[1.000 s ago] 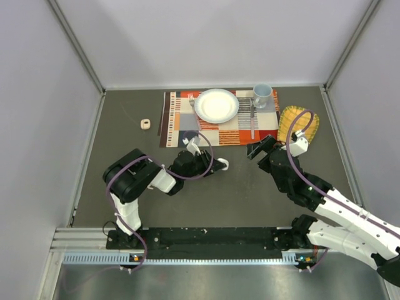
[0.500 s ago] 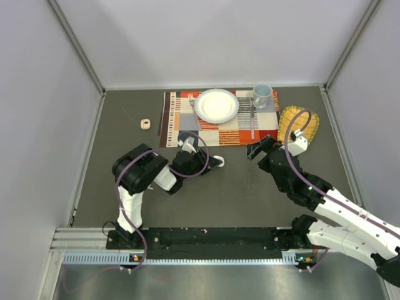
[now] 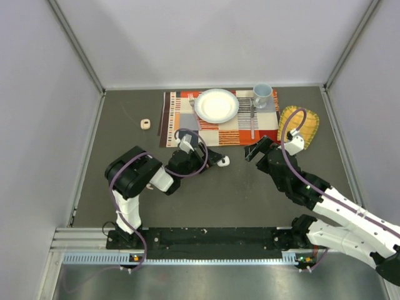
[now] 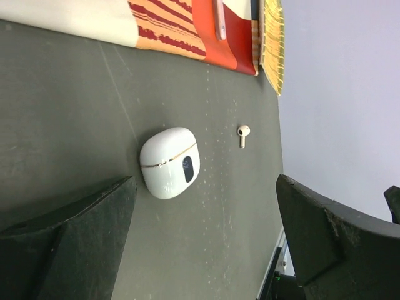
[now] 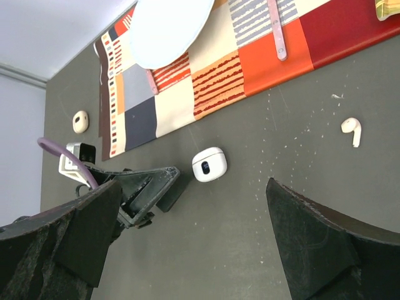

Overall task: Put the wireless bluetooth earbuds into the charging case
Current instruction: Place the charging case with the earbuds at the center of the board, then pick up the charging case from the corner of the board.

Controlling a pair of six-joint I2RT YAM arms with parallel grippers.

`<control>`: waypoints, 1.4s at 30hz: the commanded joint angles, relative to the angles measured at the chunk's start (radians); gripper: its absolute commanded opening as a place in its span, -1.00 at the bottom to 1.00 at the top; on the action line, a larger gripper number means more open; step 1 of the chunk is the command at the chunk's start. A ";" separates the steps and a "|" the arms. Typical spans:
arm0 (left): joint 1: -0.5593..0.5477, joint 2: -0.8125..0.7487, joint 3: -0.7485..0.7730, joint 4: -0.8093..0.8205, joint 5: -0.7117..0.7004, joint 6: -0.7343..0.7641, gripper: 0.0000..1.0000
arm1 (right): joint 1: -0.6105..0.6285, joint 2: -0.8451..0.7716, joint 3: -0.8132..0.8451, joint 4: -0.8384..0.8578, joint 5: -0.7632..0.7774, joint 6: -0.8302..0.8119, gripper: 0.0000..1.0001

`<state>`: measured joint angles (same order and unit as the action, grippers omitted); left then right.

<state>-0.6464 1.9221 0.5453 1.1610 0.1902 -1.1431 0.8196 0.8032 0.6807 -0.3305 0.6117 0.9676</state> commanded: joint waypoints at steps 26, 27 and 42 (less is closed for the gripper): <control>0.281 -0.712 0.215 -1.156 -0.578 0.692 0.98 | -0.030 0.002 -0.009 0.027 -0.030 -0.043 0.98; 0.292 -0.686 0.247 -1.156 -0.589 0.727 0.98 | -0.031 0.001 -0.007 0.027 -0.030 -0.046 0.98; 0.522 -0.136 0.734 -1.251 -0.518 0.901 0.87 | -0.040 -0.053 -0.023 0.025 -0.050 -0.061 0.98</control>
<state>-0.1520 1.6985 1.1584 -0.0738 -0.3191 -0.3206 0.7887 0.7727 0.6662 -0.3298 0.5552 0.9253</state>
